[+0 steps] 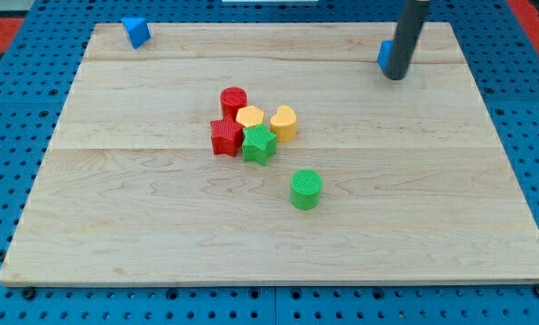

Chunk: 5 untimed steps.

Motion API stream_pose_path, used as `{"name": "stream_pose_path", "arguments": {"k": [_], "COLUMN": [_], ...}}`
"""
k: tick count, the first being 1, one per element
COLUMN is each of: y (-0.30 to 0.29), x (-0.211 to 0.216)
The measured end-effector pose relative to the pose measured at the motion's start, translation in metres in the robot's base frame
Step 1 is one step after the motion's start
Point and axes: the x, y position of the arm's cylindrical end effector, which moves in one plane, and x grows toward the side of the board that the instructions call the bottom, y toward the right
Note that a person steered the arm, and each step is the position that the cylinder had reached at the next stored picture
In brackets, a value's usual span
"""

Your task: Push the blue cube left a bit

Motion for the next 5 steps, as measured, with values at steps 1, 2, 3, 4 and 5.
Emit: {"name": "stream_pose_path", "arguments": {"k": [1, 2, 3, 4, 5], "y": [0.002, 0.012, -0.006, -0.007, 0.057], "x": [-0.031, -0.047, -0.025, -0.015, -0.019]}}
